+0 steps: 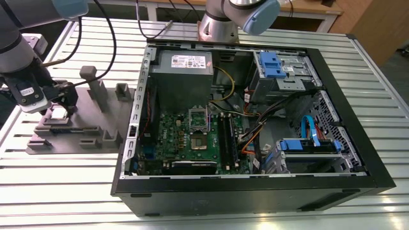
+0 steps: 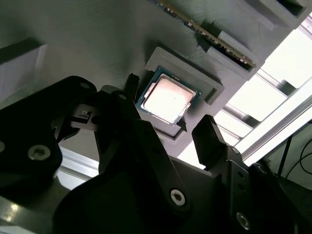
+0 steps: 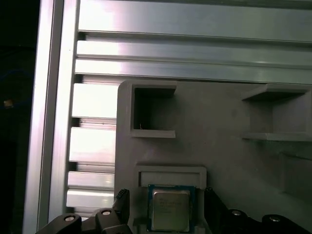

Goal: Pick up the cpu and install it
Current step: 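Pick up the cpu and move it towards the insertion slot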

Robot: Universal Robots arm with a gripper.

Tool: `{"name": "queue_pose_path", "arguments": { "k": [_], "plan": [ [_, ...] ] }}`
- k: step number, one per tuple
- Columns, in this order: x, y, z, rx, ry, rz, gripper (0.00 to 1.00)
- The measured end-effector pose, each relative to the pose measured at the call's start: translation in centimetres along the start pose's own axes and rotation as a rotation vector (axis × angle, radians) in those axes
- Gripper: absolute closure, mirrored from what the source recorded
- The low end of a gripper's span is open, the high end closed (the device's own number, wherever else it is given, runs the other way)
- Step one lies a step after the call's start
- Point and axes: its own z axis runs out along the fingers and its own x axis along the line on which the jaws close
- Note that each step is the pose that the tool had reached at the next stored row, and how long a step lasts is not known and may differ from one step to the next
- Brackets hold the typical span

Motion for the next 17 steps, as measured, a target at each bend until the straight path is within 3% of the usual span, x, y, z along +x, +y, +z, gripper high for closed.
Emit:
{"name": "queue_pose_path", "arguments": {
  "k": [6,17],
  "plan": [
    [-0.01,0.0,0.19,0.0,-0.0012,0.02,0.29],
    [-0.01,-0.02,0.38,0.0041,-0.0011,0.02,0.29]
  ]
}}
